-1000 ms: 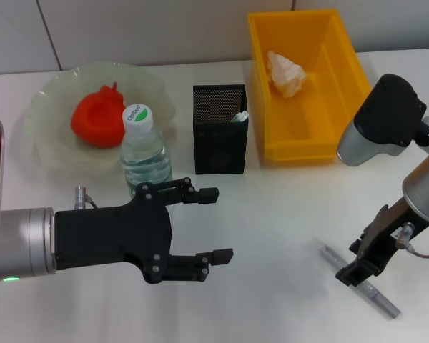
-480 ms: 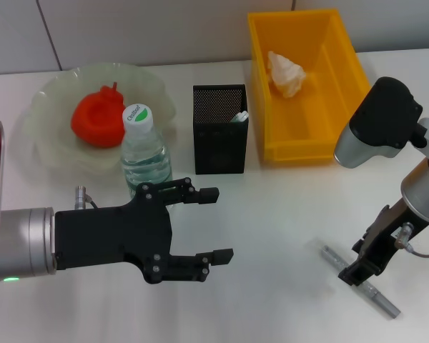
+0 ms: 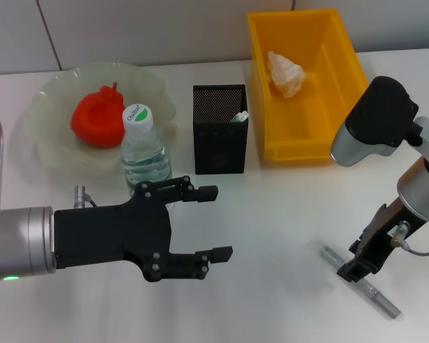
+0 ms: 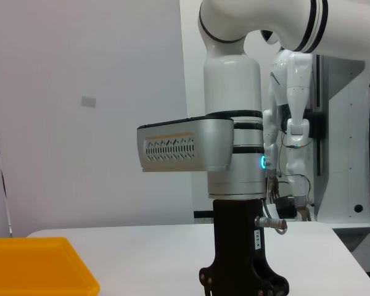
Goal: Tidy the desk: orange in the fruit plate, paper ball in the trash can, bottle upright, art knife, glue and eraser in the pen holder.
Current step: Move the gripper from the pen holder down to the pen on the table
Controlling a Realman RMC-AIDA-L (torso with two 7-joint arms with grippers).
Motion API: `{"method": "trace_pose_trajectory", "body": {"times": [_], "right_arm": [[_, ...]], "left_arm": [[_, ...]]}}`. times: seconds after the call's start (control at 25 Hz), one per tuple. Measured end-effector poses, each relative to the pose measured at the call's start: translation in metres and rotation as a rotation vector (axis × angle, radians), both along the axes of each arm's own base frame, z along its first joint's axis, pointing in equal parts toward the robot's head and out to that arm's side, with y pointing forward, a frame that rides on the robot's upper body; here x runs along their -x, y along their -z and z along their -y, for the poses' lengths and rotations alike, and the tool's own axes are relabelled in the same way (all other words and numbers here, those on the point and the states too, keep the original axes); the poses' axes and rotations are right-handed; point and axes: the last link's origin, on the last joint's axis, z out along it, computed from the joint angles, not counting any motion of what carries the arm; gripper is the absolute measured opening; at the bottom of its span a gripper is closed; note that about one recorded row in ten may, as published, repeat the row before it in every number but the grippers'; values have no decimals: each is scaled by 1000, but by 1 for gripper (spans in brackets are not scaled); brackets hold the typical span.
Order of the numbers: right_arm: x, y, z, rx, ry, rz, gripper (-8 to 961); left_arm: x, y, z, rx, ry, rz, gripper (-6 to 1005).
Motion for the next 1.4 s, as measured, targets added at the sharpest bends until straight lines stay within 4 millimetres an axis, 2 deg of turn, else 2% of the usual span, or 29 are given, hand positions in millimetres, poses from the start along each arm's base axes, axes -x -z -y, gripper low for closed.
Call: {"method": "trace_pose_trajectory", "body": {"times": [0.68, 1.4], "right_arm": [[1, 6, 0, 21, -8, 11, 472], [-1, 9, -1, 22, 13, 14, 361]], "left_arm": [[0, 0, -3, -14, -6, -5, 799], [0, 0, -3, -19, 2, -6, 799]]}}
